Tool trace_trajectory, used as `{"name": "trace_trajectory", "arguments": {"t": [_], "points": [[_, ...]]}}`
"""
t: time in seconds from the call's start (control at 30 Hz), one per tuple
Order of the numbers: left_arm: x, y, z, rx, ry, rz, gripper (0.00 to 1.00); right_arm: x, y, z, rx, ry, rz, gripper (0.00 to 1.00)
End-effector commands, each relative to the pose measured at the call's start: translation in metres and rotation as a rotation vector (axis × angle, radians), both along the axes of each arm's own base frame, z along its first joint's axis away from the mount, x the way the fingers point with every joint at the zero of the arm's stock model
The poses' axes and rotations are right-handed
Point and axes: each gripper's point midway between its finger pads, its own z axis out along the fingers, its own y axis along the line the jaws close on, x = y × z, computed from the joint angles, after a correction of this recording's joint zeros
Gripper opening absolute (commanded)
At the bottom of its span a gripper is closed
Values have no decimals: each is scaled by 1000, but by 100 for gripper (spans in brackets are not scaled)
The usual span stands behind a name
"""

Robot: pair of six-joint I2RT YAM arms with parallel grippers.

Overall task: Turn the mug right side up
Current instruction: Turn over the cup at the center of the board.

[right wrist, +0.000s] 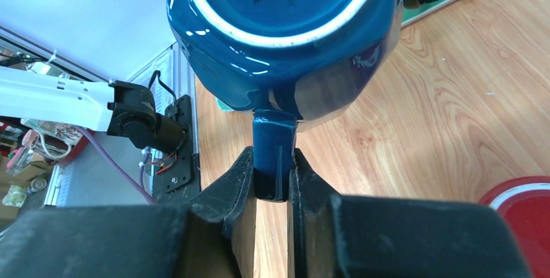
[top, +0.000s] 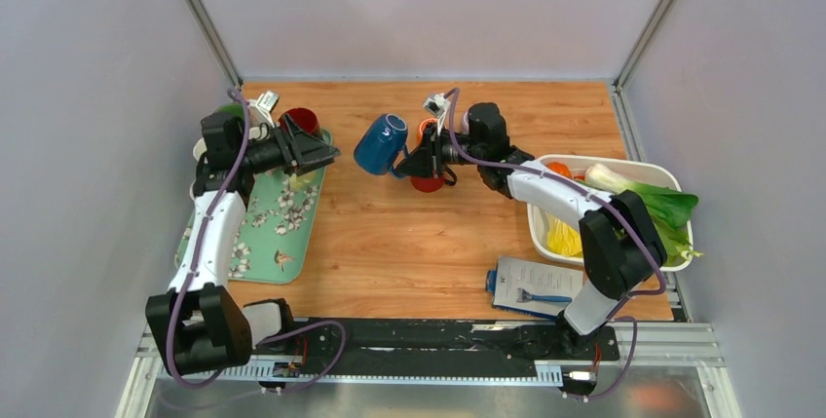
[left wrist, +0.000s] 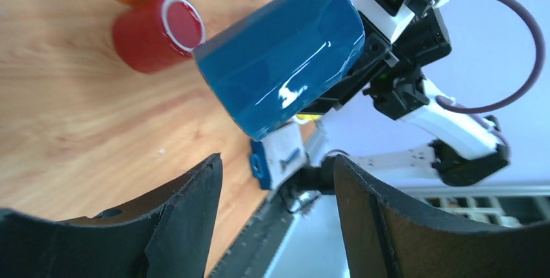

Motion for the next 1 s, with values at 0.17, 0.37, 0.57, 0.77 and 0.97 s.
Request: {"name": "trace_trajectory", "arguments": {"t": [0.17, 0.37, 0.57, 0.77, 0.97], "points": [[-1, -27, -6, -214, 190, -140, 74, -7, 23, 71, 139, -150, 45, 0], [5, -35, -10, -257, 220, -146, 72, -7, 32, 72, 136, -153, 44, 0], [6, -47, 10, -262, 140, -191, 58, -17, 49, 43, 96, -109, 63, 0], [7, -47, 21, -259, 101, -193, 40, -31, 69, 18, 61, -100, 103, 3], [6, -47, 24, -247, 52, -189, 2, -36, 74, -8, 8, -94, 100, 31]]}}
